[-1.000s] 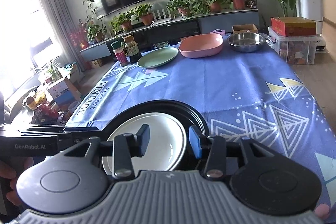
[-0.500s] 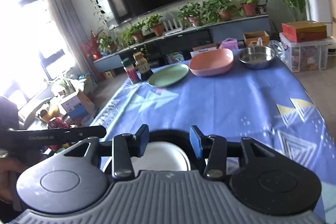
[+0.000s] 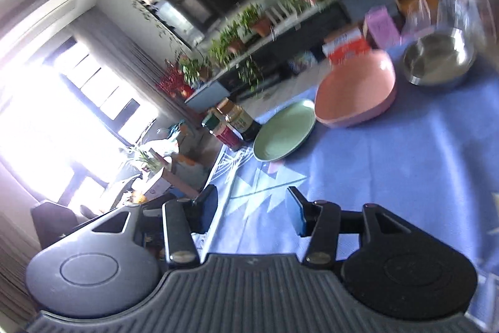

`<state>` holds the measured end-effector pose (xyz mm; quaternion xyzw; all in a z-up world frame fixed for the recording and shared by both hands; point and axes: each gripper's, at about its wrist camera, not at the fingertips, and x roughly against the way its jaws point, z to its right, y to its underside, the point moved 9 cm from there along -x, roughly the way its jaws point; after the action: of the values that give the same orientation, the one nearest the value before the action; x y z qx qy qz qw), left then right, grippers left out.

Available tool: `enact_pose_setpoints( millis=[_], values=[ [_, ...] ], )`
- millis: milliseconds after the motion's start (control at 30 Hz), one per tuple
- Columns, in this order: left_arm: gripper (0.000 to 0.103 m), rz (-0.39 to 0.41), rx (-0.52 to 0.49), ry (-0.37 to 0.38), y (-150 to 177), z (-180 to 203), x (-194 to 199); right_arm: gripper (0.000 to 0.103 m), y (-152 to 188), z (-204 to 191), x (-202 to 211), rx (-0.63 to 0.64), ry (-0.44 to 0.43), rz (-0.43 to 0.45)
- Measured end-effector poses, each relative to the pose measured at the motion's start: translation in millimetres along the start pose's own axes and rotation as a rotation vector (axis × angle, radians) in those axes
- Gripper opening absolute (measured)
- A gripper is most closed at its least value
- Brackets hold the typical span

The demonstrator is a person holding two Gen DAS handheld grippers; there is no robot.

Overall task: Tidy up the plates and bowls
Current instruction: 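Move both grippers to the rim of the green plate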

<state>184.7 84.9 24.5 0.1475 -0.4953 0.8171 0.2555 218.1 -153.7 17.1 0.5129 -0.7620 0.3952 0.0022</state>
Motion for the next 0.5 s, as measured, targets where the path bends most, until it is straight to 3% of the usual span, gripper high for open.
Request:
enact_pose_setpoints(
  millis=[200,367,500],
  values=[
    [0.045,-0.04,0.083,-0.053,-12.9,-28.0,-53.0,0.048,-19.2,8.5,-54.0,-0.039,0.041,-0.063],
    [0.045,-0.07,0.136,-0.085,-17.3,-49.9,-86.8,0.048,-22.1,14.9,-86.0,-0.095,0.013,-0.121],
    [0.045,-0.078,0.137,-0.085,-22.0,-58.2,-101.0,0.048,-36.1,31.7,-94.2,-0.12,0.035,-0.096]
  ],
)
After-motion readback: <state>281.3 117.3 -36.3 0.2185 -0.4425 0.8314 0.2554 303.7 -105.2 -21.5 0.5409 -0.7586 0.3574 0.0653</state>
